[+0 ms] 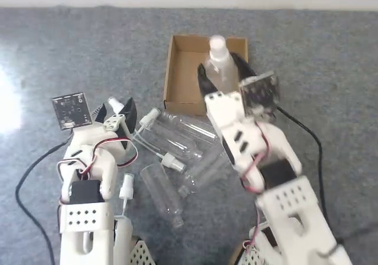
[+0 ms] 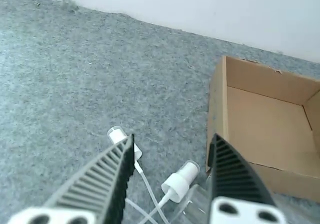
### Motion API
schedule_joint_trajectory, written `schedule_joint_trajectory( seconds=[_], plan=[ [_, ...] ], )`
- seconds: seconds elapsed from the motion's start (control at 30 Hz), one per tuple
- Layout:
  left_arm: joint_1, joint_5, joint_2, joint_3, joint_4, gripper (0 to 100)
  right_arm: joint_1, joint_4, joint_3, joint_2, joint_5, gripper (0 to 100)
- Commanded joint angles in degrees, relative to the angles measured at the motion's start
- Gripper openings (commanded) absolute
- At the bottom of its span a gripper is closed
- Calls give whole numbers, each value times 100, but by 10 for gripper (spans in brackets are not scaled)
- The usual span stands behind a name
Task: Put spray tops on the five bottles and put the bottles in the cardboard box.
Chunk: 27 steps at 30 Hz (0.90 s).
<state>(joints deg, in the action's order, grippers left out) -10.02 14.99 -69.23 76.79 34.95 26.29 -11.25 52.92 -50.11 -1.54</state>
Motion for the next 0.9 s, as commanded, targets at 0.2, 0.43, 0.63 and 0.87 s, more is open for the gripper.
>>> schedule_joint_trajectory(
  seconds=[0.2, 0.43, 0.63, 0.87],
  plan=[
    [-35, 70, 18, -48, -158, 225, -57, 1385, -1503, 2536, 369, 129],
    [-35, 79, 18, -48, -158, 225, -66, 1851, -2787, 4268, 862, 129],
    [-35, 70, 18, -48, -158, 225, -66, 2158, -3833, 5692, 862, 129],
    [-35, 70, 18, -48, -149, 225, -180, 2273, -4853, 6897, 853, 129]
  ],
)
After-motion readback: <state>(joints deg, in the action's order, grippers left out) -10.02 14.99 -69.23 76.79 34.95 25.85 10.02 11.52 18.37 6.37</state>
